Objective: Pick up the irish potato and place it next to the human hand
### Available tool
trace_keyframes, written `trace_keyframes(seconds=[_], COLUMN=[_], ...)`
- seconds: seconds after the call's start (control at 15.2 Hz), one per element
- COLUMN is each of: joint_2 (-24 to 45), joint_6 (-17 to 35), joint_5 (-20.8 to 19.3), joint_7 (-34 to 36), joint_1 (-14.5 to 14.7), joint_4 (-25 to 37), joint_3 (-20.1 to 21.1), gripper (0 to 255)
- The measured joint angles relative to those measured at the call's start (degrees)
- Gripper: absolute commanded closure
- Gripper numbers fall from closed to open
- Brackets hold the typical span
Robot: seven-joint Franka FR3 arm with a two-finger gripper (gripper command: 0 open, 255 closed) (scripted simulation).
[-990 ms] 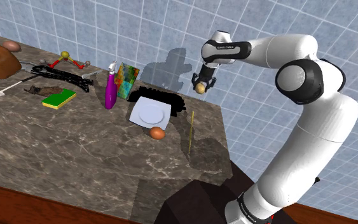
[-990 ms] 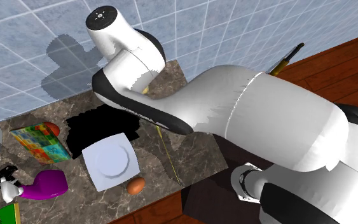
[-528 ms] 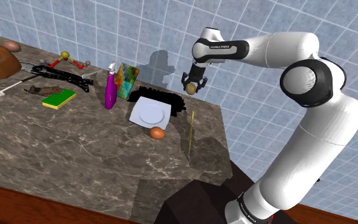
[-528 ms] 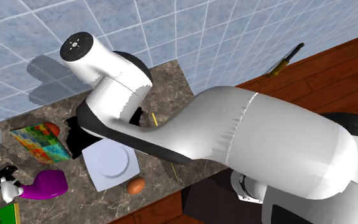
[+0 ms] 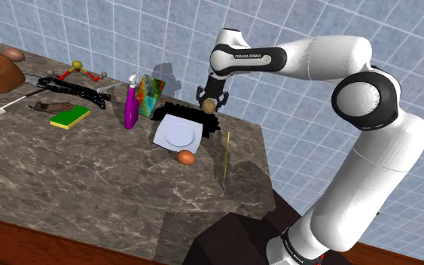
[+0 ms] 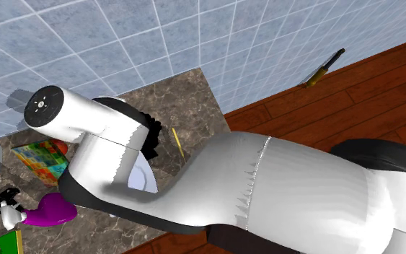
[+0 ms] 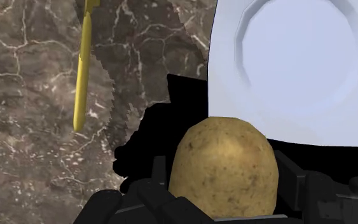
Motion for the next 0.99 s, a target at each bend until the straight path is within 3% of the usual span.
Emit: trace_keyframes(seconds=[0.99], joint_2=[9.2], joint_6=[-4.0], joint_5=[-2.1], joint_7=[18.2], joint_1=[11.6], joint_4=[12.3], joint_3=[6.4], gripper=[255])
